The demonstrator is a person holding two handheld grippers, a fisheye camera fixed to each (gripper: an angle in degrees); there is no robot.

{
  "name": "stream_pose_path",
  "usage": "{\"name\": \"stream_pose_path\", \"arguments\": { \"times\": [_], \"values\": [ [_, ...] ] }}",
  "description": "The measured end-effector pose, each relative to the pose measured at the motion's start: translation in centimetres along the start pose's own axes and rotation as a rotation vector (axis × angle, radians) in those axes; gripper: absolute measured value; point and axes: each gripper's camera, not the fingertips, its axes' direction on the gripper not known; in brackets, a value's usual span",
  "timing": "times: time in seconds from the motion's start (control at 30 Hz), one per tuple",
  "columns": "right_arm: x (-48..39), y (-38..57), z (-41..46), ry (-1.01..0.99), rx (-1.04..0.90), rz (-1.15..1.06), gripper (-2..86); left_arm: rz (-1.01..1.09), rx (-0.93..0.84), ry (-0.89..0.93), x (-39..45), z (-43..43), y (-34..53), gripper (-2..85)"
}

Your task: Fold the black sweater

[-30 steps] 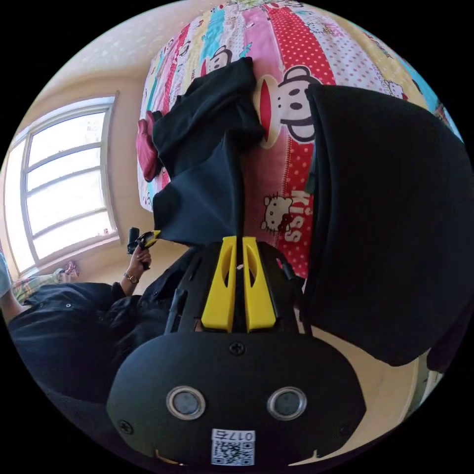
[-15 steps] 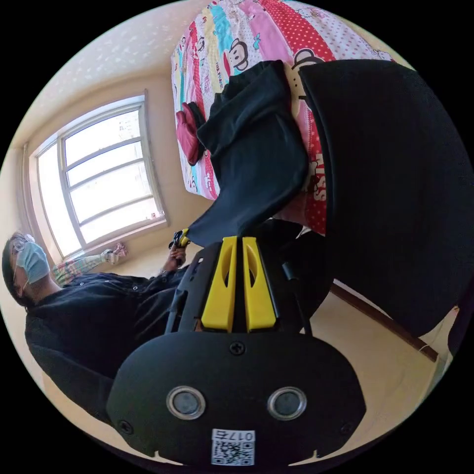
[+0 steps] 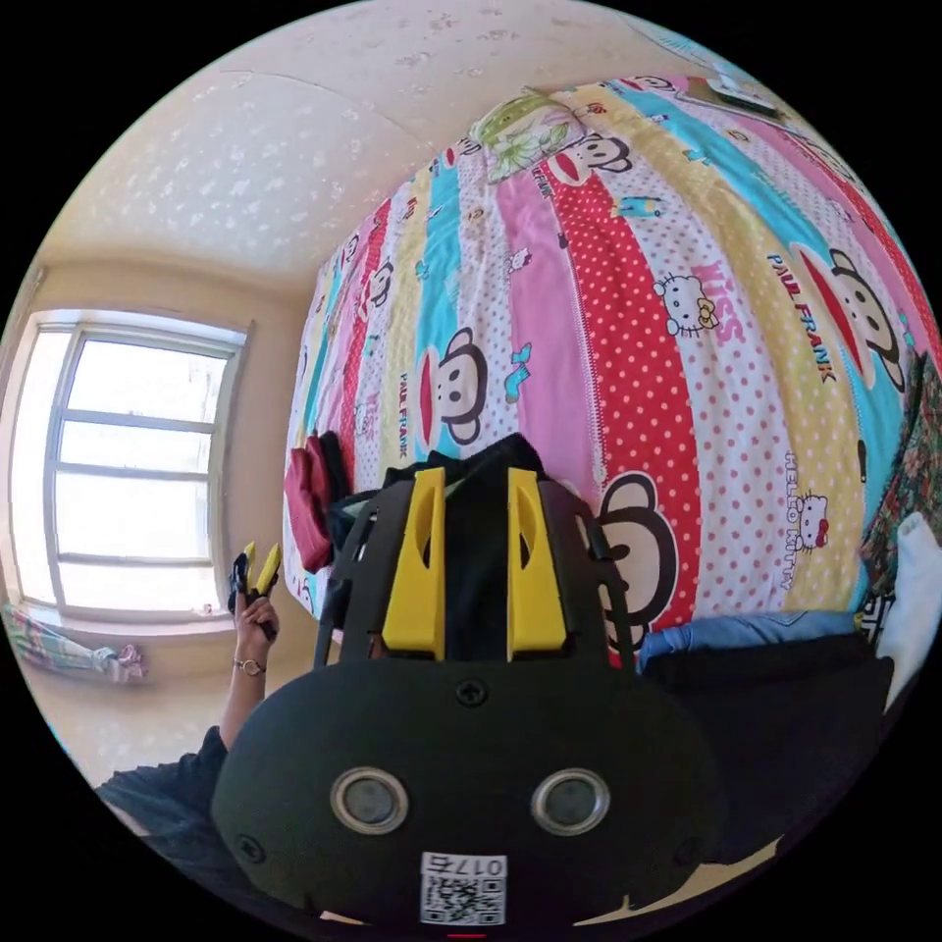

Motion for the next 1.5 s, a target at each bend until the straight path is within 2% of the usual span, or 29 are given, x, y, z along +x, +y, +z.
{"name": "stream_pose_path", "arguments": {
  "times": [0.1, 0.2, 0.3, 0.37, 0.43, 0.5, 0.57, 0.67, 0.87, 1.0, 1.07, 1.13, 1.23, 1.3, 1.37, 1.43, 1.5],
  "values": [
    [-3.5, 2.4, 3.4, 0.056, -0.028, -0.107, 8.5, -0.072, -0.006, -0.202, -5.2, -0.3, 5.1, 13.4],
    [-5.2, 6.4, 8.2, 0.196, -0.104, -0.194, 7.5, -0.198, 0.01, -0.352, -11.5, -1.0, 11.5, 15.8],
    [-5.0, 9.6, 13.5, 0.402, -0.236, -0.281, 4.9, -0.332, -0.002, -0.336, -17.9, -0.1, 16.2, 17.3],
    [-3.0, 11.2, 17.8, 0.605, -0.393, -0.31, 2.2, -0.378, 0.037, -0.312, -20.6, 0.4, 18.0, 16.8],
    [-2.7, 11.5, 18.8, 0.615, -0.406, -0.334, 1.4, -0.397, 0.064, -0.279, -22.7, 1.3, 18.6, 15.8],
    [-3.0, 10.9, 18.4, 0.6, -0.374, -0.31, 0.9, -0.378, 0.081, -0.222, -24.1, 2.7, 17.9, 10.8],
    [-2.7, 9.9, 17.6, 0.541, -0.36, -0.235, 0.7, -0.361, 0.067, -0.24, -24.0, 3.9, 17.0, 7.9],
    [-1.8, 9.8, 15.4, 0.421, -0.288, -0.188, 0.6, -0.195, 0.008, -0.131, -20.4, 7.2, 15.8, 6.1],
    [1.1, 12.1, 13.6, 0.281, -0.265, -0.153, 0.5, 0.257, -0.312, -0.222, -8.4, 20.3, 20.4, 5.6],
    [4.2, 13.5, 14.6, 0.216, -0.302, -0.117, 0.7, 0.407, -0.579, -0.257, -8.8, 30.2, 26.3, 6.5],
    [6.6, 14.1, 15.6, 0.127, -0.323, -0.079, 1.0, 0.412, -0.644, -0.209, -10.7, 32.0, 27.7, 7.5],
    [8.5, 14.5, 16.2, 0.035, -0.324, -0.05, 1.4, 0.378, -0.592, -0.17, -13.0, 31.4, 28.0, 8.8],
    [11.5, 15.2, 17.4, -0.075, -0.321, 0.003, 2.3, 0.274, -0.435, -0.265, -18.3, 28.5, 26.8, 11.7],
    [13.5, 15.6, 18.5, -0.122, -0.321, 0.047, 3.9, 0.182, -0.323, -0.401, -23.5, 26.0, 25.5, 14.5],
    [16.5, 16.2, 20.4, -0.205, -0.315, 0.13, 7.0, 0.094, -0.298, -0.473, -28.0, 25.1, 24.3, 17.1],
    [18.7, 16.6, 22.1, -0.294, -0.3, 0.196, 9.4, 0.031, -0.331, -0.504, -32.6, 25.5, 23.5, 19.2],
    [20.6, 17.1, 24.2, -0.379, -0.293, 0.259, 11.5, -0.077, -0.454, -0.479, -39.2, 27.8, 23.4, 19.9]
  ]
}}
